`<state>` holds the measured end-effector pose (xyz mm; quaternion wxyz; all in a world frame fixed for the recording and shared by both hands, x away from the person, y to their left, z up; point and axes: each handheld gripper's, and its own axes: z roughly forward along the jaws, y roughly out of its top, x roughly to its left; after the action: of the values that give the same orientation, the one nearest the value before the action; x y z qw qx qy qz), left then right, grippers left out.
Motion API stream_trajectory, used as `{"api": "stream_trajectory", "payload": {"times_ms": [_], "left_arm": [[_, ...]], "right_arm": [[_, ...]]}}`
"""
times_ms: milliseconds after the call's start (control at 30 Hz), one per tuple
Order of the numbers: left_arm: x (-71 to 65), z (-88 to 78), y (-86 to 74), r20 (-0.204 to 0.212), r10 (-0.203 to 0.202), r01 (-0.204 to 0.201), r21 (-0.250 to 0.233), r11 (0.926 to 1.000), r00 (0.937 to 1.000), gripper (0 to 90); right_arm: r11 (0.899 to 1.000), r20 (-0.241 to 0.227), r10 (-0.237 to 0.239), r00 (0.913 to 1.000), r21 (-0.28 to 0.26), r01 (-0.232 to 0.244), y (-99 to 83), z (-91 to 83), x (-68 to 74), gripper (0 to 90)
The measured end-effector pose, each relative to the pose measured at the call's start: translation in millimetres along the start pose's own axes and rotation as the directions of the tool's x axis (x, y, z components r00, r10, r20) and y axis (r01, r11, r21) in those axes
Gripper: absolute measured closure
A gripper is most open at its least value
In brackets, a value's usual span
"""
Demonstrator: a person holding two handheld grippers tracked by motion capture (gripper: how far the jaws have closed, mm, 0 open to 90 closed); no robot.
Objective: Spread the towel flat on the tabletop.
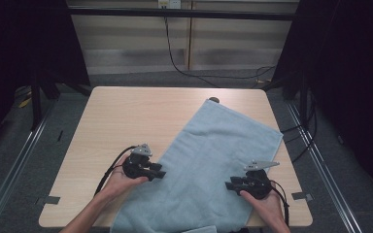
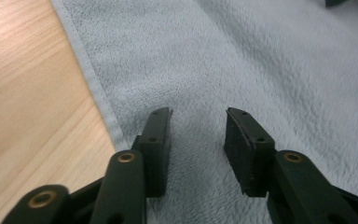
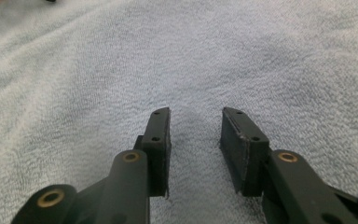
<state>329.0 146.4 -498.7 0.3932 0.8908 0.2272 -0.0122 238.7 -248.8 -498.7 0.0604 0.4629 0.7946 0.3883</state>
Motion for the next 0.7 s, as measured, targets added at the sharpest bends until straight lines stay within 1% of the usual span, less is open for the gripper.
{"api": "stream_trajectory", "payload": {"times_ms": [33, 67, 100, 133, 200, 233, 300, 333, 367, 400, 433, 467, 500, 533, 600, 633, 667, 700], "left_arm": [[-3.0, -3.6, -4.1, -0.013, 0.022, -0.022, 0.003, 0.9998, 0.9997, 61.3], [-5.3, -6.4, -8.3, -0.019, 0.024, -0.024, -0.005, 0.9997, 0.9995, 61.3], [-7.9, -11.7, -15.9, -0.034, 0.03, -0.03, -0.019, 0.9994, 0.999, 61.3], [-9.9, -17.1, -22.0, -0.039, 0.023, -0.024, -0.023, 0.9994, 0.999, 61.3], [-13.3, -27.6, -34.6, -0.027, -0.006, 0.005, -0.04, 0.9992, 0.9996, 61.3], [-14.9, -33.3, -40.8, -0.031, -0.016, 0.015, -0.042, 0.999, 0.9994, 61.8], [-20.3, -43.0, -53.2, -0.025, -0.047, 0.045, -0.058, 0.9973, 0.9986, 62.3], [-24.0, -47.4, -57.9, -0.019, -0.062, 0.061, -0.056, 0.9966, 0.9979, 62.2], [-28.2, -51.4, -61.8, -0.014, -0.068, 0.067, -0.048, 0.9966, 0.9976, 62.2], [-32.3, -54.5, -66.2, -0.003, -0.07, 0.069, -0.049, 0.9964, 0.9976, 62.2], [-36.0, -57.7, -69.7, 0.001, -0.075, 0.075, -0.044, 0.9962, 0.9972, 62.2], [-39.1, -59.8, -71.7, 0.015, -0.083, 0.084, -0.036, 0.9958, 0.9964, 62.2], [-43.6, -63.0, -74.8, 0.038, -0.078, 0.078, -0.022, 0.9967, 0.9963, 62.2], [-47.3, -64.6, -77.5, 0.042, -0.072, 0.073, -0.024, 0.9971, 0.9966, 62.2], [-47.3, -66.8, -79.6, 0.067, -0.08, 0.082, -0.028, 0.9962, 0.9945, 60.1], [-45.3, -67.2, -78.1, 0.055, -0.079, 0.08, -0.035, 0.9961, 0.9954, 59.6], [-40.1, -67.0, -74.3, 0.047, -0.088, 0.09, -0.05, 0.9947, 0.995, 58.9], [-31.0, -65.8, -67.3, 0.031, -0.095, 0.097, -0.073, 0.9926, 0.995, 57.2]], "right_arm": [[1.0, 0.003, 0.001, 1.0, -0.005, -0.001, 0.7, 0.6, -1.9, 63.2], [1.0, 0.011, 0.001, 0.9999, -0.008, 0.0, 2.0, 1.9, -2.3, 62.2], [1.0, 0.009, -0.003, 1.0, -0.012, 0.003, 3.3, 3.5, -3.2, 61.2], [1.0, 0.006, -0.001, 1.0, -0.017, 0.001, 6.1, 6.4, -4.9, 60.8], [1.0, -0.001, 0.001, 1.0, -0.028, -0.001, 11.0, 12.1, -7.0, 57.9], [0.999, -0.015, 0.001, 0.9999, -0.034, -0.001, 15.2, 17.5, -7.4, 57.5], [0.999, -0.023, -0.018, 0.9996, -0.032, 0.018, 23.4, 27.0, -5.6, 55.9], [0.999, -0.032, -0.024, 0.9992, -0.032, 0.023, 28.0, 32.4, -4.0, 53.8], [0.999, -0.036, -0.029, 0.999, -0.031, 0.027, 32.4, 37.9, -1.3, 52.5], [0.998, -0.032, -0.045, 0.9985, -0.035, 0.044, 36.7, 43.8, 1.4, 51.6], [0.997, -0.026, -0.069, 0.9973, -0.031, 0.068, 45.3, 55.1, 9.2, 46.5], [0.997, -0.026, -0.069, 0.9973, -0.031, 0.068, 45.3, 55.1, 9.2, 46.5], [0.996, -0.027, -0.078, 0.9966, -0.032, 0.077, 47.8, 59.2, 12.6, 44.3], [0.995, -0.032, -0.095, 0.995, -0.028, 0.094, 51.5, 65.0, 18.7, 44.1], [0.993, -0.066, -0.12, 0.9906, -0.011, 0.12, 56.1, 71.0, 26.0, 44.5], [0.99, -0.073, -0.138, 0.9878, 0.01, 0.139, 59.5, 73.2, 31.1, 45.7], [0.989, -0.072, -0.148, 0.9864, 0.016, 0.15, 61.4, 73.5, 32.9, 46.2], [0.99, -0.073, -0.144, 0.9869, 0.001, 0.144, 63.1, 72.7, 33.6, 46.2]]}}
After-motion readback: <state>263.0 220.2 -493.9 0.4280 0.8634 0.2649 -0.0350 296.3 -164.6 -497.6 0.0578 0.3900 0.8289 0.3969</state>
